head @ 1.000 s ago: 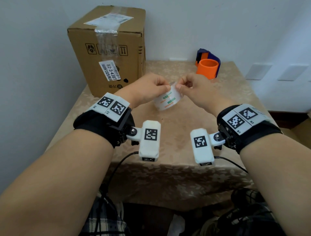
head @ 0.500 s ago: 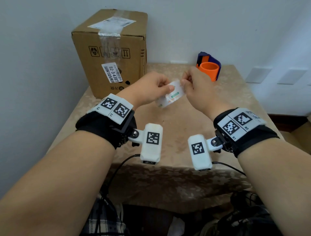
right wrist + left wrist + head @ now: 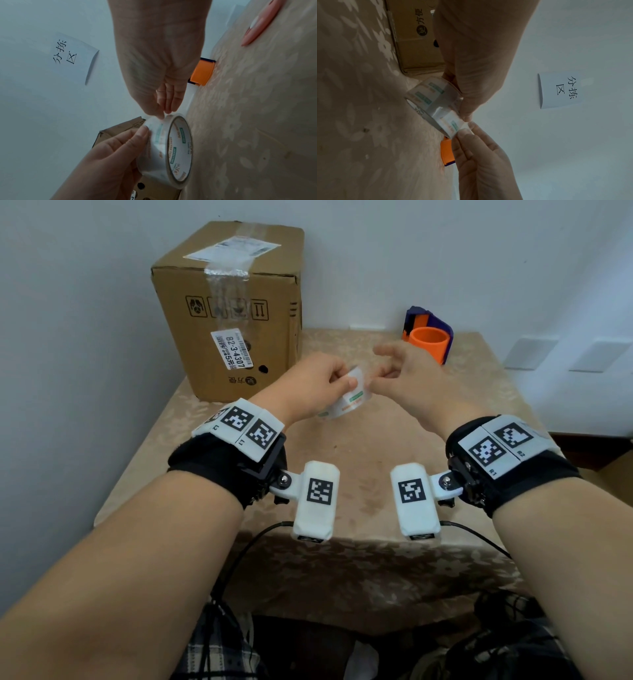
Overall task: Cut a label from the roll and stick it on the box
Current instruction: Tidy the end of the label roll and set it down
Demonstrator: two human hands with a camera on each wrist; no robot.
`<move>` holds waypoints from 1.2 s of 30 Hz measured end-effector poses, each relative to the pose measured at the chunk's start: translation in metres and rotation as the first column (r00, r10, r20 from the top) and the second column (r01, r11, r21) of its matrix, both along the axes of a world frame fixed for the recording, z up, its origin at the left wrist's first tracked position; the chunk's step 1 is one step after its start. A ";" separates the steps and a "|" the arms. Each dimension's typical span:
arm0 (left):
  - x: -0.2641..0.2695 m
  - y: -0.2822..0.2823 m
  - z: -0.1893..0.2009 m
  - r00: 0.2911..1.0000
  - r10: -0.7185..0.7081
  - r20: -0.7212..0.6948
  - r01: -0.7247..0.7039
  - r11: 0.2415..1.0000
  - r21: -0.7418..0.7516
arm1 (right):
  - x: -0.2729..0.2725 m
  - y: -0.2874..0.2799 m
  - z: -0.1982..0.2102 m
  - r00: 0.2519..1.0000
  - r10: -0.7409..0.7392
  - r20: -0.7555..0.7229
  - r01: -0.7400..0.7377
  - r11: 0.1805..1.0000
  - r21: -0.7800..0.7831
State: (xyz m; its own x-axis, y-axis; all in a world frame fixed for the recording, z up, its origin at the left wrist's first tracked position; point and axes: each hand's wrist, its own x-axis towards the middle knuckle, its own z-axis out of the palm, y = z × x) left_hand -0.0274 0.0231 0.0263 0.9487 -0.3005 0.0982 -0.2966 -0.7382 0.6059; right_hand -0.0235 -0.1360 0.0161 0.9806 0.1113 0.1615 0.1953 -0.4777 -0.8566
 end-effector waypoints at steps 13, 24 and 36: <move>-0.006 -0.008 0.013 0.999 -0.045 -0.014 0.043 0.986 -0.159 | 0.007 -0.005 0.002 0.955 -0.223 0.197 0.240 0.969 -0.067; 0.001 -0.013 0.021 0.978 -0.007 0.209 -0.047 0.967 0.250 | -0.012 -0.017 0.028 0.959 -0.166 0.230 0.227 0.935 -0.274; 0.005 -0.007 -0.002 0.991 0.095 0.093 -0.111 0.977 0.180 | -0.011 0.005 0.028 0.963 -0.094 0.251 0.144 0.971 -0.189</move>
